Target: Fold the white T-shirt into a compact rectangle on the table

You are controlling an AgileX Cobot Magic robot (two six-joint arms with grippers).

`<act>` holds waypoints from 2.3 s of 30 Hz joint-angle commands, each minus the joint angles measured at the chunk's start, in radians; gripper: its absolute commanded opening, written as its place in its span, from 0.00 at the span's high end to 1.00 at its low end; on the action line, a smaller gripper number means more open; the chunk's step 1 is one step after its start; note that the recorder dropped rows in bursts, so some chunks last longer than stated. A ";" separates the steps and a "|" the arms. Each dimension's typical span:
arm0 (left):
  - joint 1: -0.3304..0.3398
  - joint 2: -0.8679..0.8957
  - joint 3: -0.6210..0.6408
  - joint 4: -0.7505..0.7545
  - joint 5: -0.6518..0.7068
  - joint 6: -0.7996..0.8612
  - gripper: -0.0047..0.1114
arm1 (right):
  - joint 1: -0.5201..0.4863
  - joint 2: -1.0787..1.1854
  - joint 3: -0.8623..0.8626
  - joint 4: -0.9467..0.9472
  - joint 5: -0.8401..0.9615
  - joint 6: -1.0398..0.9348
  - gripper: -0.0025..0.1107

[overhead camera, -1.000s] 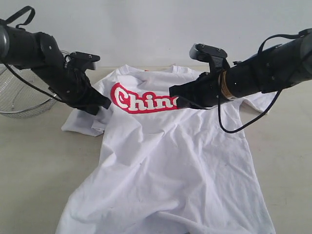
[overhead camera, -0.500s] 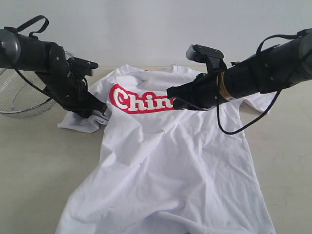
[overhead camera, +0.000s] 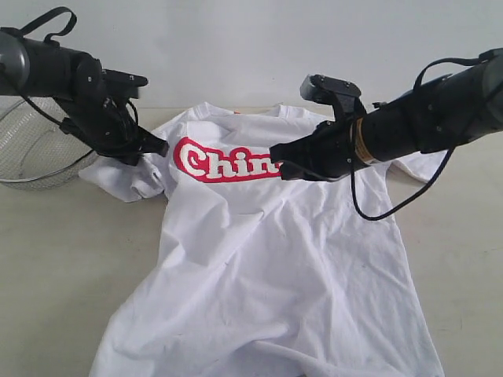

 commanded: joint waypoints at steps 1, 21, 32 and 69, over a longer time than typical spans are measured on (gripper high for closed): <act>-0.003 -0.040 -0.012 -0.067 0.017 0.008 0.92 | 0.002 -0.033 0.071 0.000 0.042 -0.035 0.98; -0.010 -0.635 0.411 -0.611 0.204 0.311 0.92 | 0.002 -0.495 0.619 0.000 0.016 0.103 0.98; -0.166 -0.810 0.784 -0.624 0.116 0.347 0.92 | 0.002 -0.505 0.607 0.000 0.044 0.019 0.98; -0.164 -0.840 0.784 -0.654 -0.045 0.364 0.92 | 0.040 -0.655 0.448 0.000 0.340 0.148 0.98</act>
